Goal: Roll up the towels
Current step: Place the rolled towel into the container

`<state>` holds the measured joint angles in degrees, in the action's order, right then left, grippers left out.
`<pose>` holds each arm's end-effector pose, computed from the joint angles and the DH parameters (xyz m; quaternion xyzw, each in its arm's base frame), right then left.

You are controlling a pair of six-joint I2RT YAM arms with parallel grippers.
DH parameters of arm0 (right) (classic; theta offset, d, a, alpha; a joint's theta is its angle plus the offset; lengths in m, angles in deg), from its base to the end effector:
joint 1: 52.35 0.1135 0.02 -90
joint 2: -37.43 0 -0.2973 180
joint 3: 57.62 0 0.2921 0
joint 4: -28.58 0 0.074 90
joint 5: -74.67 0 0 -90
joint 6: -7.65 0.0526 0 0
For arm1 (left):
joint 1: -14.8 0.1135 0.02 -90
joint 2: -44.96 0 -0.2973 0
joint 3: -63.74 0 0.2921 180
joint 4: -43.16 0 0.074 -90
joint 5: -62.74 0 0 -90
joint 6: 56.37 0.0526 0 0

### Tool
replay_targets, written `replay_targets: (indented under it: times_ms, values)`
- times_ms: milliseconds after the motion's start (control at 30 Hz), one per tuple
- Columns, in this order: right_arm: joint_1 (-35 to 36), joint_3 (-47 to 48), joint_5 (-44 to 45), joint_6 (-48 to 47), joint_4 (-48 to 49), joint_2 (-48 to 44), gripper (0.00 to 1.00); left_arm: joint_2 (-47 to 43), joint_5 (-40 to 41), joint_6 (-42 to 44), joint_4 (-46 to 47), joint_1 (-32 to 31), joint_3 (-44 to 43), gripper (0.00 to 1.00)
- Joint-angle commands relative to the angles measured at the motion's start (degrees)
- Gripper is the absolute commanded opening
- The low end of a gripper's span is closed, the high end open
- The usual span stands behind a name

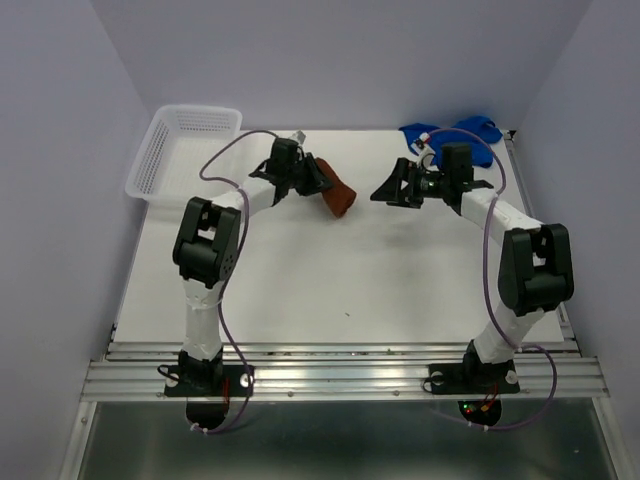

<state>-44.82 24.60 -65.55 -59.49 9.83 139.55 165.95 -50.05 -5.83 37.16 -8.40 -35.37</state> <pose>0.4321 0.0979 0.2375 -0.0734 0.8333 0.4719 0.2784 0.4997 -0.2363 0.2022 -0.0178 0.8457 -0.4075 0.3440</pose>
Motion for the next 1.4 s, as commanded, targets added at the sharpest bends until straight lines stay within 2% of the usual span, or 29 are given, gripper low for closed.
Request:
replay_targets:
  times_ms: [0, 133, 233, 333, 500, 700, 1100, 1300, 1367]
  values:
    - [-0.2, -1.0, 9.6, -2.0, 0.5, -5.7, 1.00, -9.3, 3.2, 1.6, 6.5, 6.0, -5.2, 0.00]
    - [-0.2, -1.8, 13.8, -1.9, 0.4, -8.3, 1.00, -11.3, 6.3, 5.0, 7.8, 11.6, -9.1, 0.00]
    - [-0.2, -2.0, 15.1, -1.8, 0.4, -8.7, 1.00, -10.6, 3.5, 6.7, 8.2, 16.5, -14.1, 0.00]
    - [-0.2, -1.8, 15.8, -1.2, 0.2, -7.8, 1.00, -8.0, 3.9, 9.8, 7.2, 20.0, -20.4, 0.00]
    - [-0.2, -0.7, 17.0, -0.6, -0.8, -7.3, 1.00, -0.1, 2.0, 11.9, 4.5, 26.6, -31.3, 0.00]
    - [-0.2, 2.5, 19.5, -1.0, -5.1, -6.7, 1.00, 9.6, -3.2, 8.8, 5.5, 31.5, -39.8, 0.00]
    - [-0.2, 4.3, 23.3, -2.0, -9.8, -5.4, 1.00, 19.1, -5.8, 8.3, 4.2, 36.9, -40.8, 0.00]
    - [-0.2, 4.7, 23.6, -2.3, -10.2, -4.3, 1.00, 22.4, -1.0, 9.1, 1.2, 36.9, -42.4, 0.00]
    - [-0.2, 5.0, 23.3, -2.5, -10.2, -3.8, 1.00, 23.8, 1.5, 9.5, -0.8, 36.9, -43.3, 0.05]
